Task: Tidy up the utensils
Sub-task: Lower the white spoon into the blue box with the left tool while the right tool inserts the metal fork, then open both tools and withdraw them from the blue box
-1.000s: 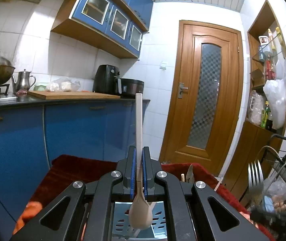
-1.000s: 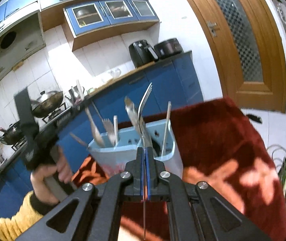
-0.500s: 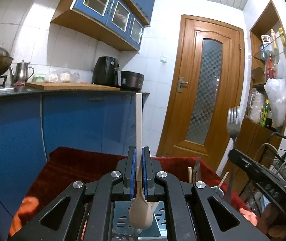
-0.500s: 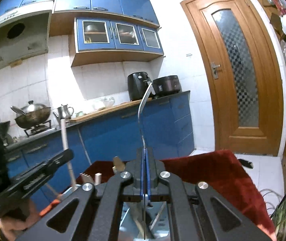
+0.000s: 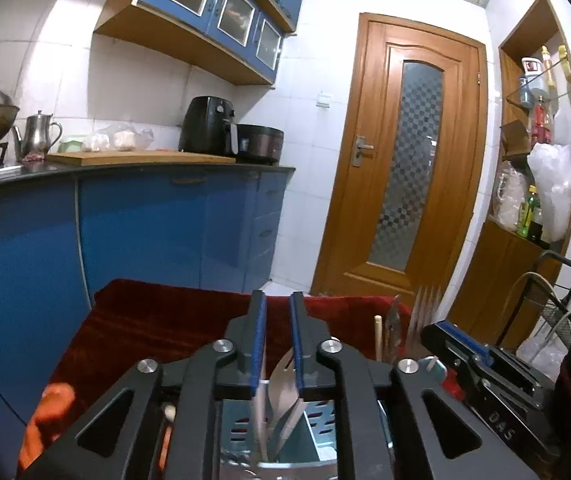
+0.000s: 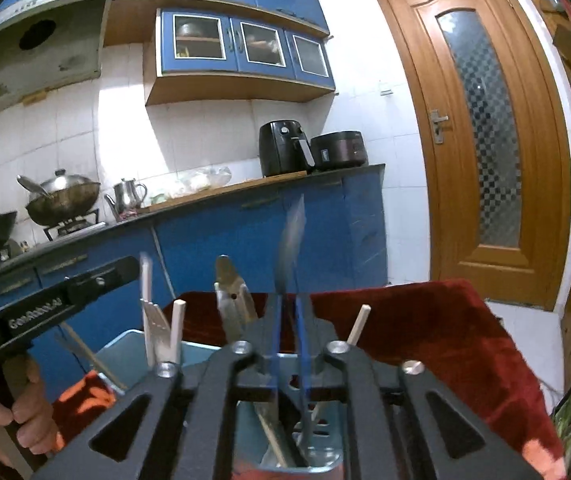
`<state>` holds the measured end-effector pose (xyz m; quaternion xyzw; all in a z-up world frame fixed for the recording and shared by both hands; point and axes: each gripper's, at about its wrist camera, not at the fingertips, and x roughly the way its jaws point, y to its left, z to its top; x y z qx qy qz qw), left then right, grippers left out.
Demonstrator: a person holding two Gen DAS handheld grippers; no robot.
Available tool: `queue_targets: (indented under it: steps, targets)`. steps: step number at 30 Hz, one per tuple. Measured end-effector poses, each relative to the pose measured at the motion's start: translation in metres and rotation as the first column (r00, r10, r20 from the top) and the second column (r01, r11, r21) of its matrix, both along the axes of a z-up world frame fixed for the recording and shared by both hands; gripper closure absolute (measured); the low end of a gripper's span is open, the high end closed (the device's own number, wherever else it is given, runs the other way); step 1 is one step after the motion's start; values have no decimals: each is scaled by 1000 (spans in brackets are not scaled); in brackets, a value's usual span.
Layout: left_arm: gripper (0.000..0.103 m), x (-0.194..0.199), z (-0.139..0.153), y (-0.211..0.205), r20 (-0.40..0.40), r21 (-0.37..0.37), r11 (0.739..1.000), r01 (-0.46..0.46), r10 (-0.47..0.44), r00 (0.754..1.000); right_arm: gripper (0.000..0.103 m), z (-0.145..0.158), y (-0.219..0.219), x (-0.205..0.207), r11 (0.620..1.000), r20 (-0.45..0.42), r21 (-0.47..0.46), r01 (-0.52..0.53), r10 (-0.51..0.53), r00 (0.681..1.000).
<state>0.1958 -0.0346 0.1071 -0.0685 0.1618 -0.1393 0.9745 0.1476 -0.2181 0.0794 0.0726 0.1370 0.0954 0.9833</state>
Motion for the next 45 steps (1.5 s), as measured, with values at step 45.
queue_targets:
  steps: [45]
  targets:
    - [87, -216, -7, 33, -11, 164, 986, -13, 15, 1000, 72, 25, 35, -221, 996, -13, -69, -50, 49, 999]
